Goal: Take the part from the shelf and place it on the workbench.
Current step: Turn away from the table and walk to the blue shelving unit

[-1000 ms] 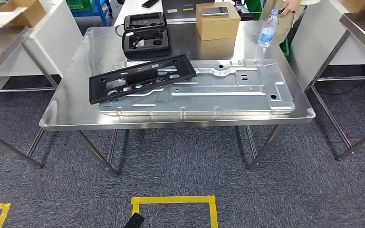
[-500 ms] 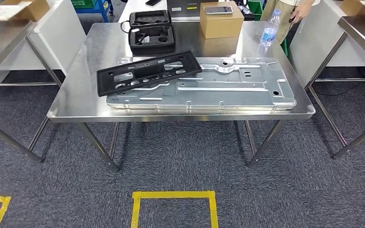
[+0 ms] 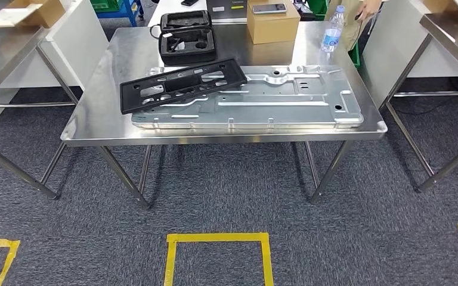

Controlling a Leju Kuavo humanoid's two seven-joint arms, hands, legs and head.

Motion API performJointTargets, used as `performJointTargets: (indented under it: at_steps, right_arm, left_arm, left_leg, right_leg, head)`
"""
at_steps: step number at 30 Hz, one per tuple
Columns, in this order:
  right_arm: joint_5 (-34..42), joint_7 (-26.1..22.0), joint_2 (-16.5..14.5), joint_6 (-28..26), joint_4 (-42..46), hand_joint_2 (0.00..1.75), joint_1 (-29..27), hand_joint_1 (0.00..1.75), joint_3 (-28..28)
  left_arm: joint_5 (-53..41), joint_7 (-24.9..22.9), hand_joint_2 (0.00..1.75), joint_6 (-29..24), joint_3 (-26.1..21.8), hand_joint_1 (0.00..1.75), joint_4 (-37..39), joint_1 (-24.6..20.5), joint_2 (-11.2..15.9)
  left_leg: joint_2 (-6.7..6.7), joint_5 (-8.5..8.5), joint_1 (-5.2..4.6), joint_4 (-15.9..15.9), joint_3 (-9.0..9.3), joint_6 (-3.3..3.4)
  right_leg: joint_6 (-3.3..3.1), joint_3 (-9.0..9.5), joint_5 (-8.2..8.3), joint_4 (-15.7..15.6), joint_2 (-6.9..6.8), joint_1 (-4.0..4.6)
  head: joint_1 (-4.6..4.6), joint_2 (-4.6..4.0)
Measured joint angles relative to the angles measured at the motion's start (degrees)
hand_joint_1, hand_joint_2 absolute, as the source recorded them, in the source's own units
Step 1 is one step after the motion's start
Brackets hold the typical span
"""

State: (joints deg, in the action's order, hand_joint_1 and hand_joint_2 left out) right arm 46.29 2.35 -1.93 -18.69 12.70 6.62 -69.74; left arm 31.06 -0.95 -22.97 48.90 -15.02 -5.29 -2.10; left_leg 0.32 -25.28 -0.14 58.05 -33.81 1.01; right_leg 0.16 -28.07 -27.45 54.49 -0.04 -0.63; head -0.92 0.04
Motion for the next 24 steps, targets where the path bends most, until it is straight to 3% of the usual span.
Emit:
performJointTargets:
  at_steps: [3,4,5,6,9,11,13,15,18,19,20,21,24]
  right_arm:
    - [0.0,-0.2,0.0,-0.1,0.0,0.0,0.0,0.0,0.0]
    - [0.0,-0.2,0.0,-0.1,0.0,0.0,0.0,0.0,0.0]
    - [0.0,-0.2,0.0,-0.1,0.0,0.0,0.0,0.0,0.0]
    - [0.0,-0.2,0.0,-0.1,0.0,0.0,0.0,0.0,0.0]
    - [0.0,-0.1,-0.1,-0.1,0.0,0.0,0.0,0.0,0.0]
    - [0.2,-0.1,-0.2,-0.1,0.0,0.0,0.1,0.0,0.0]
    - [0.3,0.2,-0.3,-0.1,0.0,0.0,0.1,0.0,0.0]
    - [0.5,0.5,-0.4,-0.1,0.0,0.0,0.0,0.0,0.0]
    - [0.7,0.6,-0.4,-0.1,0.0,0.0,0.0,0.0,0.3]
    - [0.8,0.5,-0.4,-0.1,0.0,0.0,0.0,0.0,0.4]
    - [0.9,0.5,-0.4,-0.1,0.0,0.0,-0.1,0.0,0.5]
    - [1.0,0.5,-0.4,-0.1,0.0,0.0,-0.2,0.0,0.6]
    - [1.1,0.3,-0.4,0.0,0.0,0.0,0.0,0.0,0.9]
  left_arm:
    - [0.0,0.0,0.0,0.0,0.0,0.0,0.0,0.0,0.0]
    - [-0.2,0.0,0.0,0.0,0.0,0.0,0.0,0.0,0.0]
    - [-0.4,-0.1,0.0,0.0,0.1,0.0,0.0,0.0,0.0]
    - [-0.6,-0.1,0.0,0.0,0.1,0.0,0.0,0.0,0.0]
    - [-1.2,-0.5,0.0,0.1,0.4,0.0,0.0,-0.5,0.0]
    - [-1.6,-0.9,0.0,0.2,0.5,0.0,0.0,-0.7,0.0]
    - [-1.8,-1.3,0.0,0.3,0.6,0.0,0.0,-0.5,0.0]
    - [-2.0,-1.5,0.0,0.3,0.6,0.0,0.0,-0.5,0.0]
    - [-2.1,-1.7,0.0,0.4,0.7,0.0,0.0,-0.6,0.0]
    - [-2.1,-1.8,0.0,0.4,0.8,0.0,0.0,-0.5,0.0]
    - [-2.1,-1.9,0.0,0.4,0.9,0.0,0.0,-0.5,0.0]
    - [-2.1,-2.0,0.0,0.4,0.9,0.0,0.0,-0.5,0.0]
    - [-2.1,-2.0,0.0,0.4,1.1,0.0,0.0,-0.5,0.0]
  left_leg:
    - [-0.01,-6.82,0.41,11.5,-4.04,-0.97]
    - [-0.01,-7.73,0.49,13.7,-4.48,-1.12]
    - [-0.01,-7.5,0.57,13.7,-3.76,-1.16]
    - [-0.01,-6.28,0.64,11.0,-1.84,-1.1]
    - [-0.13,-2.27,0.44,-1.8,5.73,-0.37]
    - [-0.23,-1.83,0.07,-4.9,7.05,0.25]
    - [-0.16,-1.24,0.06,-5.0,6.61,0.96]
    - [-0.04,-0.32,0.26,-5.4,6.09,1.93]
    - [0.08,0.82,0.09,-5.4,4.75,2.68]
    - [0.13,1.13,0.0,-5.4,4.31,2.69]
    - [0.18,1.39,-0.04,-5.3,3.95,2.63]
    - [0.22,1.62,-0.03,-5.2,3.65,2.53]
    - [0.37,1.97,-0.1,-4.5,2.9,2.05]
  right_leg:
    - [-0.34,-1.39,0.99,0.0,-0.06,0.01]
    - [-0.3,-1.84,1.3,0.1,-0.07,0.01]
    - [-0.24,-2.21,1.6,0.1,-0.07,0.01]
    - [-0.14,-2.5,1.85,0.1,-0.06,0.0]
    - [0.44,-3.03,2.49,0.1,-0.02,0.14]
    - [1.09,-3.4,2.96,0.2,-0.04,0.21]
    - [1.78,-3.72,3.26,0.3,-0.02,0.09]
    - [2.31,-4.82,1.32,2.3,0.04,0.04]
    - [2.72,-8.91,-5.61,13.1,0.06,-0.02]
    - [2.82,-9.64,-6.87,16.1,0.05,-0.03]
    - [2.88,-9.29,-6.87,16.7,0.05,-0.03]
    - [2.9,-7.79,-5.83,15.0,0.03,-0.05]
    - [2.7,-0.51,-1.59,3.0,-0.44,-0.06]
  head:
    - [0.11,0.0]
    - [0.12,0.0]
    - [0.13,0.0]
    - [0.13,0.01]
    - [0.13,0.02]
    - [0.1,0.02]
    - [0.09,0.02]
    - [0.0,0.01]
    - [-0.16,0.02]
    - [-0.17,0.02]
    - [-0.17,0.02]
    - [-0.18,0.02]
    - [-0.17,0.02]
